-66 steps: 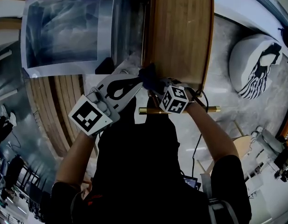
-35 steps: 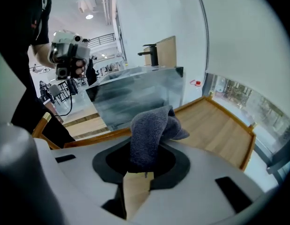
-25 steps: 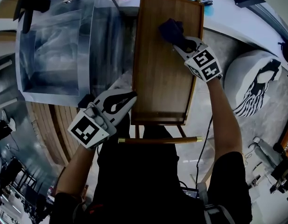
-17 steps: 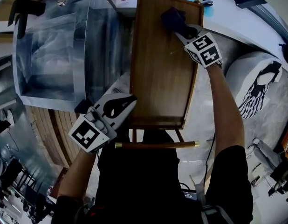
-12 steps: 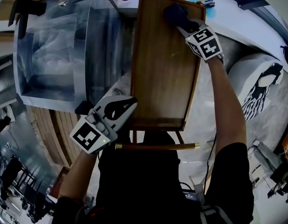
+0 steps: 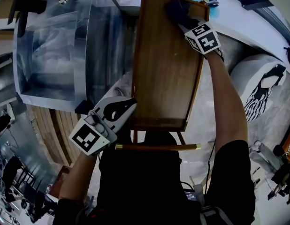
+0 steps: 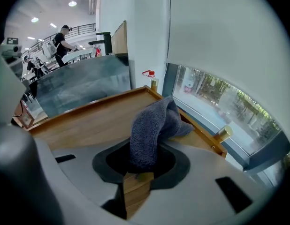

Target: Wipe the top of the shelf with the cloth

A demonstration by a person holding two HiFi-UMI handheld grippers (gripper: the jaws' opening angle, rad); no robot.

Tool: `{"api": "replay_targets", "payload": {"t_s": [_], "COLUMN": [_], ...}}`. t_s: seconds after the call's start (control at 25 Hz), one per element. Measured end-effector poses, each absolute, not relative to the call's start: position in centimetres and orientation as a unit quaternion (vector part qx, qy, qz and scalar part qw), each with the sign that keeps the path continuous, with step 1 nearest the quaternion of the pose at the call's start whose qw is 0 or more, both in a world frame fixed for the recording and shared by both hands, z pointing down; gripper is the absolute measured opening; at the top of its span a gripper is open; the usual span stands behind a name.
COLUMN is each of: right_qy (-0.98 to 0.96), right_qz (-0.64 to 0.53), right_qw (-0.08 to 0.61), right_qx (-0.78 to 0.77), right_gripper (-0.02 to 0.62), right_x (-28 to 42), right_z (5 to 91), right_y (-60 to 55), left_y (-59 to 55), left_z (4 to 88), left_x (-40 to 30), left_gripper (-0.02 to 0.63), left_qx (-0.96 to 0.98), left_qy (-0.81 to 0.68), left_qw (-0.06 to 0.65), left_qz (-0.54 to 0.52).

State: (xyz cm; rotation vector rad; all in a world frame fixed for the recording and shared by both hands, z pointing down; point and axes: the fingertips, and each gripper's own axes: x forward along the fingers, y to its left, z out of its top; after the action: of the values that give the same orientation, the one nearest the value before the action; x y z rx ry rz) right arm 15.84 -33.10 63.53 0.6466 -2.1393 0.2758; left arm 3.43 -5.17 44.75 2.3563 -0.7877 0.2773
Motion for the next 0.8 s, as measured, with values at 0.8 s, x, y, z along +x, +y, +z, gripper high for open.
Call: {"api": "replay_targets", "payload": {"t_s": [0.8], "right_qy": [-0.866], "right_qz": [0.126], "right_qw": [0.434], "right_qx": [0.216], "right_gripper": [0.087], "right_x": [15.8], "right_z": [64.2], "right_y": [-22.5], "left_y": [-3.0], "left_z": [43.9], "left_x": [5.1], "left_gripper": [0.028], "left_qx": [0.908], "left_qy": [-0.269], "left_qw": [0.304], "left_qz": [0.104]}}
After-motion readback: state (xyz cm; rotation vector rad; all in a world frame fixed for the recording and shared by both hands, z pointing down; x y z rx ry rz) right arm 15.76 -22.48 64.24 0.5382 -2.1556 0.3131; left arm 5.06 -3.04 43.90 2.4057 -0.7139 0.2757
